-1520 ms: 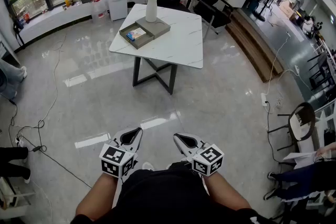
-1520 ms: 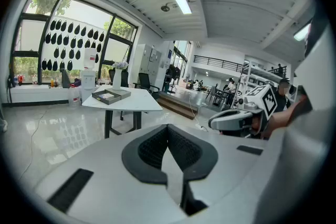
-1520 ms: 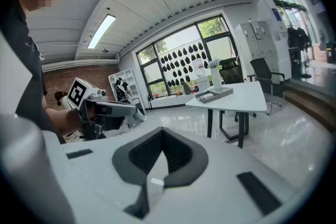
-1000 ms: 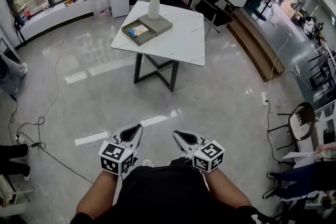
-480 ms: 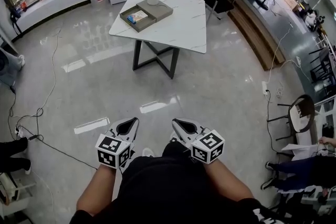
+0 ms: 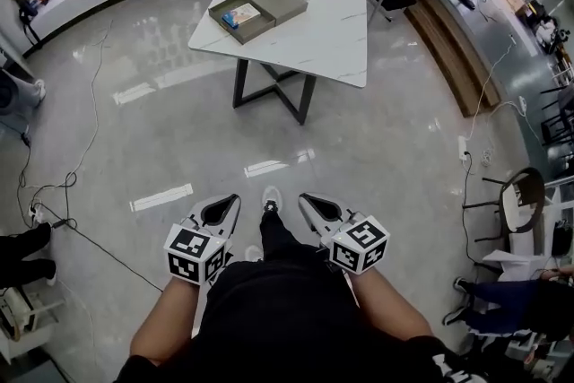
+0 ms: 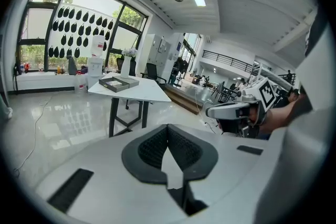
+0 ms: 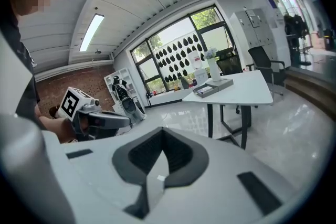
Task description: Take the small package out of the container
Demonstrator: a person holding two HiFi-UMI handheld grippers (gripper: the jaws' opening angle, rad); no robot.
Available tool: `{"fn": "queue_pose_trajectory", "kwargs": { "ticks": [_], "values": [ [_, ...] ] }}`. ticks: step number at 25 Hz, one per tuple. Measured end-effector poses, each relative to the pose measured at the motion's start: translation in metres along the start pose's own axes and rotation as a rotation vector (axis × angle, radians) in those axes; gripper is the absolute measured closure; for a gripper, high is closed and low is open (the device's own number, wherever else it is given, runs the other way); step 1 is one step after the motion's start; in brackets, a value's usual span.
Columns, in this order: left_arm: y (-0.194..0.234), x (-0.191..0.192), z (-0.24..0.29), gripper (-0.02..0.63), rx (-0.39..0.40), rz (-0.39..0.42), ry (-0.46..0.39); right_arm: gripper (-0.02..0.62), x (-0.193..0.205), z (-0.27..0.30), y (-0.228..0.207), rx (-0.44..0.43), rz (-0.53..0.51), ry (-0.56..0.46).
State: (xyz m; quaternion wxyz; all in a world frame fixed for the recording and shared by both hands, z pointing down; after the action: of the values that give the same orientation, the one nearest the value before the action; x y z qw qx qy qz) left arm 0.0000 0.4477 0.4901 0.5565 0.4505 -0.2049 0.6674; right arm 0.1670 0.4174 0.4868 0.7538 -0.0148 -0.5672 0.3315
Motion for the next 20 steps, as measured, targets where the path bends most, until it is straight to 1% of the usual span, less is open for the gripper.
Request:
{"fn": "queue_pose_trajectory", "kwargs": {
  "ticks": [4,8,13,18,20],
  "values": [
    [0.021,-0.026,0.025,0.603,-0.025,0.023,0.019,0.597,-0.031,0.025,-0.027,-0.029,-0.013,-0.011],
    [0.046,-0.078,0.058,0.603,-0.067,0.03,-0.026,0.595,-0.076,0.053,-0.065,-0.052,-0.054,-0.025],
    [0.061,-0.134,0.098,0.603,-0.093,0.044,-0.075,0.595,-0.13,0.077,-0.109,-0.08,-0.105,-0.045],
    [0.072,-0.16,0.128,0.603,-0.125,0.025,-0.07,0.595,-0.162,0.093,-0.142,-0.121,-0.116,-0.056],
    [0.075,-0.168,0.137,0.603,-0.129,0.0,-0.069,0.597,-0.169,0.099,-0.156,-0.133,-0.113,-0.056]
  ]
}}
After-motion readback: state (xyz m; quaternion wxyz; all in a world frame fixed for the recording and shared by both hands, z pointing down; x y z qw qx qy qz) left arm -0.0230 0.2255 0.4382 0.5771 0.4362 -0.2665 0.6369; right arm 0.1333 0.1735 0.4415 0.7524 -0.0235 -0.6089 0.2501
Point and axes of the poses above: the fingertips, and each gripper's own axes: z forward along the fingers, y to its left, x out of its underside, the point moved 3 cm from there along -z, backward along the fingers, and after that the axes turned 7 degrees about -x, right-handed, at the moved point
